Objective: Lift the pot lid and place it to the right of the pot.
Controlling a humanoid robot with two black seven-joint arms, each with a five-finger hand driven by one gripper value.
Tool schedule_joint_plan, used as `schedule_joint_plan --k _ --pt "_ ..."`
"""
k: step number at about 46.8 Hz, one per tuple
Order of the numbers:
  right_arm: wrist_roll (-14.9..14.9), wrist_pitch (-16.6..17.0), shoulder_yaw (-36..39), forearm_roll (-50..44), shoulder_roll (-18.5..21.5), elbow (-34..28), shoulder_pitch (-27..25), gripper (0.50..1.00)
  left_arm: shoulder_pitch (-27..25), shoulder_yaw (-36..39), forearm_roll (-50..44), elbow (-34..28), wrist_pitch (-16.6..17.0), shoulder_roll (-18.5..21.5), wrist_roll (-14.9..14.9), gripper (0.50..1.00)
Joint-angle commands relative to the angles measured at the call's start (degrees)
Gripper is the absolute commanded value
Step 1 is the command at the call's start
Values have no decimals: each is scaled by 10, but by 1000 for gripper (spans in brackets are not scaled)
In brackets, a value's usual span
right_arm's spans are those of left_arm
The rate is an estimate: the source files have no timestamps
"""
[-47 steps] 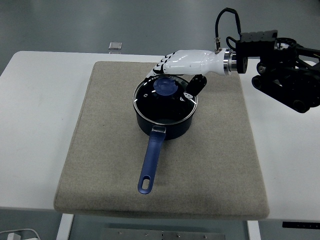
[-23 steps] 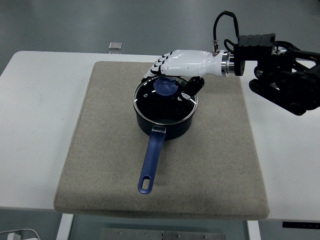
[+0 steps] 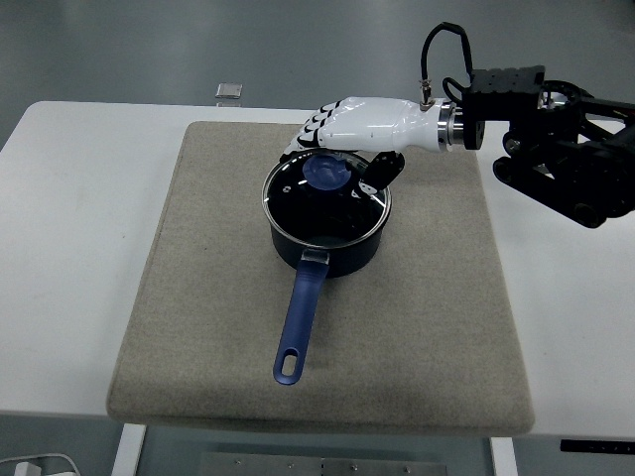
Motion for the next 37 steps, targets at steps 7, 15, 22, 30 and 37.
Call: schedule_joint_plan --k 7,15,22,30,37 --pt "0 -1 0 -10 0 -1 0 897 0 0 0 0 0 0 0 1000" --pt "0 -1 0 -10 0 -1 -1 897 0 0 0 0 0 0 0 1000" --pt "0 1 0 -10 0 -1 -1 891 0 0 0 0 0 0 0 1000" --pt "0 2 1 -10 1 -1 -2 785 0 0 0 0 0 0 0 1000" --pt "0 2 4 -10 1 -1 -3 509 0 0 0 0 0 0 0 1000"
